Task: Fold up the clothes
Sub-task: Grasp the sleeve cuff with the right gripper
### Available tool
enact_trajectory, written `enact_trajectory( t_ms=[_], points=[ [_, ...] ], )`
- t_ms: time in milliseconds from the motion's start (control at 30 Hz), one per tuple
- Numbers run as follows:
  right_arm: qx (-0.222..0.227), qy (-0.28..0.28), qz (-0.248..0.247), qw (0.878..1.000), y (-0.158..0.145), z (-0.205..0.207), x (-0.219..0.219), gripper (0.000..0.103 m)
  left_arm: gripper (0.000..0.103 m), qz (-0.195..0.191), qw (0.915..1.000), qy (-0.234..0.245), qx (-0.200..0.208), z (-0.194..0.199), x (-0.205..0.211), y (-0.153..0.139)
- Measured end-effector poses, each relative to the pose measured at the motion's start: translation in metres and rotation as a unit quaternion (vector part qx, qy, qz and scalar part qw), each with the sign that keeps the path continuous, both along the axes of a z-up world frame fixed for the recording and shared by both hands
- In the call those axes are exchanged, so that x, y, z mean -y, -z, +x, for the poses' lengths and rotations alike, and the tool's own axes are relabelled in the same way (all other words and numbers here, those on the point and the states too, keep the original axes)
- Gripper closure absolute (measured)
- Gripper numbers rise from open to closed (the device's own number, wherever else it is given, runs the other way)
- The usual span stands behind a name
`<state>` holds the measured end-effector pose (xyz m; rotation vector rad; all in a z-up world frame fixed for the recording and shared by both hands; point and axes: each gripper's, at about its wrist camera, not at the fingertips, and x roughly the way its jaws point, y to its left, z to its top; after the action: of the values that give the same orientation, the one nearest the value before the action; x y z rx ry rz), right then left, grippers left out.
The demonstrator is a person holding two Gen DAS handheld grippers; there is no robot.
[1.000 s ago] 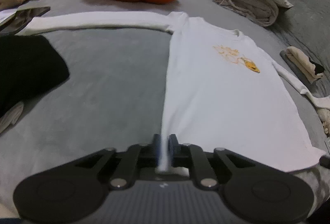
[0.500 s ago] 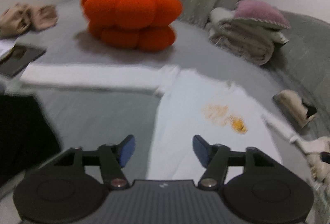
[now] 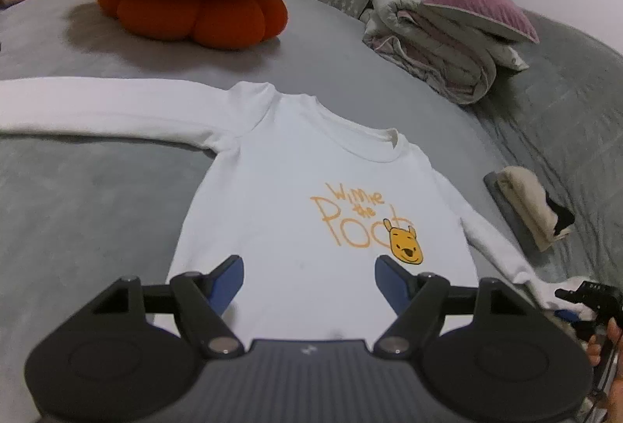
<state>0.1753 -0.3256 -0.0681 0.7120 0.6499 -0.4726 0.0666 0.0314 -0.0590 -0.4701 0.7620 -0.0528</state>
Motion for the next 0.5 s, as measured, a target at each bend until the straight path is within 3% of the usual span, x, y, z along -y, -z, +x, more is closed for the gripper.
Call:
enact_trajectory(
  t_ms=[33,300,333,400,467,500],
  points=[
    [-0.01,0.0,-0.015,1.0,0.0,0.002,-0.003,0.069,0.028,-0.002,1.0,0.002,-0.003,0.001,0.003,0.001],
    [-0.001,0.0,-0.097,0.995,-0.012,-0.004,-0.01,0.072,0.028,-0.009,0.9998,0.013,-0.015,0.003,0.011,0.006],
    [0.0,0.001,-0.108,0.994,-0.013,-0.004,-0.01,0.084,0.028,-0.008,0.9998,0.014,-0.015,0.002,0.011,0.007],
    [0.001,0.003,-0.129,0.992,-0.015,-0.006,-0.009,0.099,0.028,-0.006,0.9998,0.014,-0.015,0.002,0.012,0.007],
    [0.009,0.004,-0.163,0.987,-0.023,-0.008,-0.012,0.099,0.028,-0.004,0.9998,0.015,-0.015,0.001,0.012,0.007],
    [0.022,0.0,-0.204,0.979,-0.034,-0.01,-0.018,0.099,0.028,-0.004,0.9998,0.013,-0.015,0.001,0.011,0.007]
  ],
)
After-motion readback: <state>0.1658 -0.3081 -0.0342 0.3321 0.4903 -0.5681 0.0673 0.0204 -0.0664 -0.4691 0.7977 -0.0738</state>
